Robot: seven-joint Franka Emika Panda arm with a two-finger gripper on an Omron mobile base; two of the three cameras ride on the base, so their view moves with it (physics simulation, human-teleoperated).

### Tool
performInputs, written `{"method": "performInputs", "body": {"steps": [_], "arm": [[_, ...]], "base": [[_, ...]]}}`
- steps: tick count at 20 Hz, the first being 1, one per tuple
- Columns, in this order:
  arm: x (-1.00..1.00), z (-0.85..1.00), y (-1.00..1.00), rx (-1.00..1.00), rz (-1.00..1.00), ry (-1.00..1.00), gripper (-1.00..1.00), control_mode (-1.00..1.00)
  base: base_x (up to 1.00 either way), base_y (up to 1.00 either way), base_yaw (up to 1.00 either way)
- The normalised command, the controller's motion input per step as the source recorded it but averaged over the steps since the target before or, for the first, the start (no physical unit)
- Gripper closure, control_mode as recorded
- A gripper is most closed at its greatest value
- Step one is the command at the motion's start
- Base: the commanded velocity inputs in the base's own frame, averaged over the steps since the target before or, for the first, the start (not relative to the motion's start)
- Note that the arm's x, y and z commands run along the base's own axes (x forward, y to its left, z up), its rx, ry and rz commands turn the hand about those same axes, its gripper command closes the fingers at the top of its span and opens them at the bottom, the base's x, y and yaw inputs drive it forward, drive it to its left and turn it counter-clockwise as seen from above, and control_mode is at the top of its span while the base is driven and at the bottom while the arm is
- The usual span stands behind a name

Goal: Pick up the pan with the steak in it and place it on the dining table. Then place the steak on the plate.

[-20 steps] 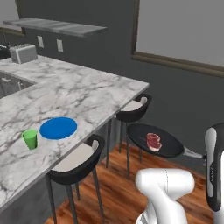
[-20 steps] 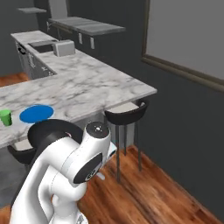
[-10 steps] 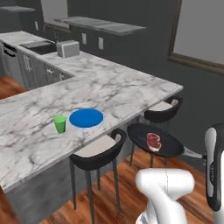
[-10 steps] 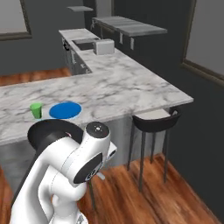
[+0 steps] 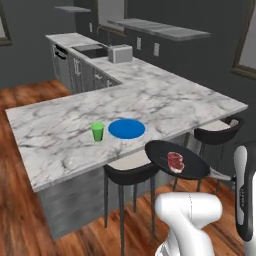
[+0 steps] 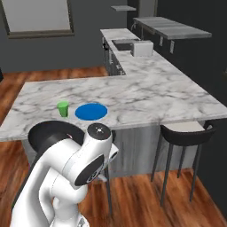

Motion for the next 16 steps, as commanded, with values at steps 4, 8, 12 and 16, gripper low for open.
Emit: {"method": "performInputs", "body": {"steps": [4, 8, 12, 16], "arm": [[0.00, 0.00, 0.00, 0.00, 0.00, 0.00, 1.00, 1.00], [0.00, 0.00, 0.00, 0.00, 0.00, 0.00, 1.00, 1.00], [0.00, 0.00, 0.00, 0.00, 0.00, 0.00, 1.00, 1.00], [0.00, 0.00, 0.00, 0.00, 0.00, 0.00, 1.00, 1.00]], "base": [[0.00, 0.22, 0.32], [0.00, 0.18, 0.08], [0.05, -0.09, 0.00], [0.36, -0.59, 0.11]]}}
